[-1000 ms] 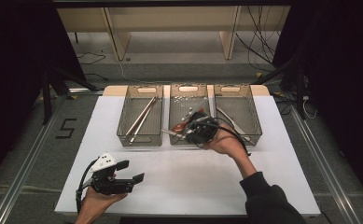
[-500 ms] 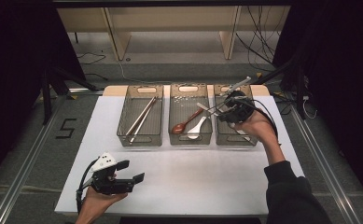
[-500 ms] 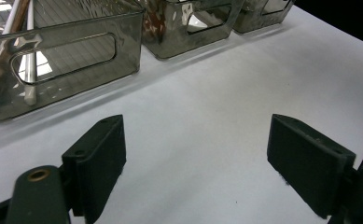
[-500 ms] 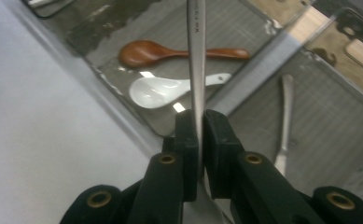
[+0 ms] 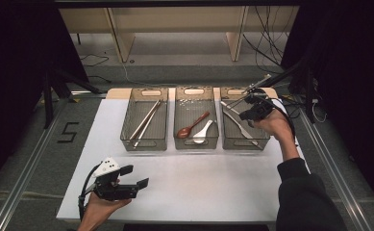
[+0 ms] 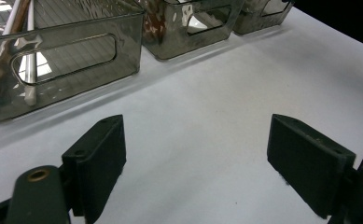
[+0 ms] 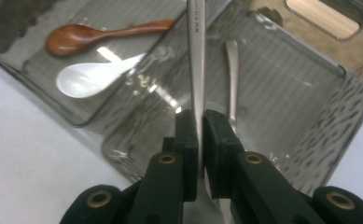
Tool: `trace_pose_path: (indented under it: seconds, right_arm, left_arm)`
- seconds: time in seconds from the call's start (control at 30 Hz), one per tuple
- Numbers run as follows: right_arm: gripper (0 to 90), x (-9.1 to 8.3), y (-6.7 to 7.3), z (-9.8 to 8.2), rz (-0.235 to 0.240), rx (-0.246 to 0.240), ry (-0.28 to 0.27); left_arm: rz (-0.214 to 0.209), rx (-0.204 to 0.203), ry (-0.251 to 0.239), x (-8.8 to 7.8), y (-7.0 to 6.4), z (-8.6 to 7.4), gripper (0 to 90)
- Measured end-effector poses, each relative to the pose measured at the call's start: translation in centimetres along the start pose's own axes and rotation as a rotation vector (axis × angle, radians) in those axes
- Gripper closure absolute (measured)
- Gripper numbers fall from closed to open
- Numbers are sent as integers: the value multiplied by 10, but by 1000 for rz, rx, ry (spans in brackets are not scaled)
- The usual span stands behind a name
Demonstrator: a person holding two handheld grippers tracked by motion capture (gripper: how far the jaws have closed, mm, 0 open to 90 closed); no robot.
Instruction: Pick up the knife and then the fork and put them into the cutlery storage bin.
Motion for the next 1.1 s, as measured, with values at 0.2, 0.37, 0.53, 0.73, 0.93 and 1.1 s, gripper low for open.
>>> trace_pose_path:
  seconds: [0.2,0.37,0.53,0.73,0.93,1.1]
  right_arm:
    - [853,8,-10,-5,-20,39,33]
    - [852,16,-15,-6,-35,55,58]
    - [852,26,-15,-5,-40,59,87]
    - [851,41,-13,-6,-35,68,117]
    - [851,51,-11,-3,-38,59,132]
    - [850,56,-11,-2,-42,60,142]
  left_arm:
    - [-2,-4,0,0,0,0,192]
    - [0,0,0,0,0,0,192]
    - [-1,0,-1,0,0,0,192]
    - [0,-4,-3,0,0,0,192]
    - [-1,-1,-1,0,0,0,192]
    - [-1,-3,0,0,0,0,192]
Point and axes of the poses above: each handheld gripper's, and its own axes: x roughly forward along the jaws, z roughly out of its top, y roughly to its left, the point moved 1 cm from there along x, roughly forward along the jaws, and after that the axes turned 14 degrees about -x, right-handed, at the moved point
